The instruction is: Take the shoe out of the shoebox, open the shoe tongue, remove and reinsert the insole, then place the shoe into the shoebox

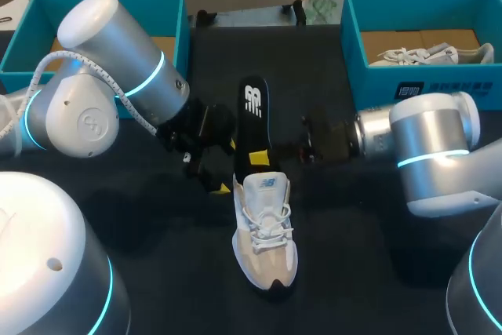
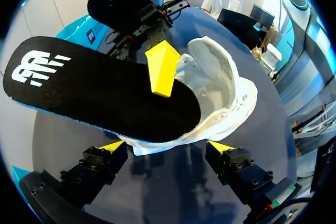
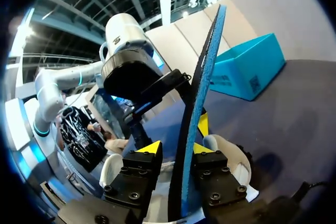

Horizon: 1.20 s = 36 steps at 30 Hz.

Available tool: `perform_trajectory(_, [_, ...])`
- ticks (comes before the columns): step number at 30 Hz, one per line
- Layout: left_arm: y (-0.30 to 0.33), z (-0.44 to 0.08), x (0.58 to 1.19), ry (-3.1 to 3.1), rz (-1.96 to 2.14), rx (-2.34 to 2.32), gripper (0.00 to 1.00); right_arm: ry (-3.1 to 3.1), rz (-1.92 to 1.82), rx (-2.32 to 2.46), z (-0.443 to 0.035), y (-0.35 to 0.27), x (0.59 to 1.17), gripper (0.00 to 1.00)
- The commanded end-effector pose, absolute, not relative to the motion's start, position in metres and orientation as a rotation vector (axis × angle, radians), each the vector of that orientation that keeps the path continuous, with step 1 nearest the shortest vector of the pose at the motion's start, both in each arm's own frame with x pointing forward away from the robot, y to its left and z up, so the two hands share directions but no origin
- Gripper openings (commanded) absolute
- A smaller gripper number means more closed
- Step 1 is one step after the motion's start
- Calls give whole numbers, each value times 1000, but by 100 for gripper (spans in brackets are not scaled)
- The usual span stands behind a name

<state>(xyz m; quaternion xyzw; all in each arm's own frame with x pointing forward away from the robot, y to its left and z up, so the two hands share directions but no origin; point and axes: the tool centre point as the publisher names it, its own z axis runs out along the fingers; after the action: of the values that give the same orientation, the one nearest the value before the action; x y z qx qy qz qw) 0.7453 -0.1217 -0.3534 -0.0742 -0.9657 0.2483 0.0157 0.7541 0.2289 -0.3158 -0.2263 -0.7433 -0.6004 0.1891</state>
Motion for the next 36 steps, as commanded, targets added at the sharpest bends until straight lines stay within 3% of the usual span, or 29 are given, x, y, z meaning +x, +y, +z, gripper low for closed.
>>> perform_trajectory(1, [-122,-354,745,-3004,771,-231,100,-2092,-1676,-611,-312,233,762,31])
perform_trajectory(13, [-122,-354,745,-3004,771,-231,100,-2045,-1721,-624,-301,241,778,18])
perform_trajectory(21, [-122,-354,745,-3004,771,-231,100,-1967,-1770,-702,-303,240,782,15])
perform_trajectory(23, [-122,-354,745,-3004,771,-231,100,-1940,-1781,-725,-305,239,782,10])
perform_trajectory(24, [-122,-354,745,-3004,771,-231,100,-1934,-1783,-736,-305,239,782,0])
perform_trajectory(36, [-122,-354,745,-3004,771,-231,100,-1914,-1757,-782,-320,232,775,0])
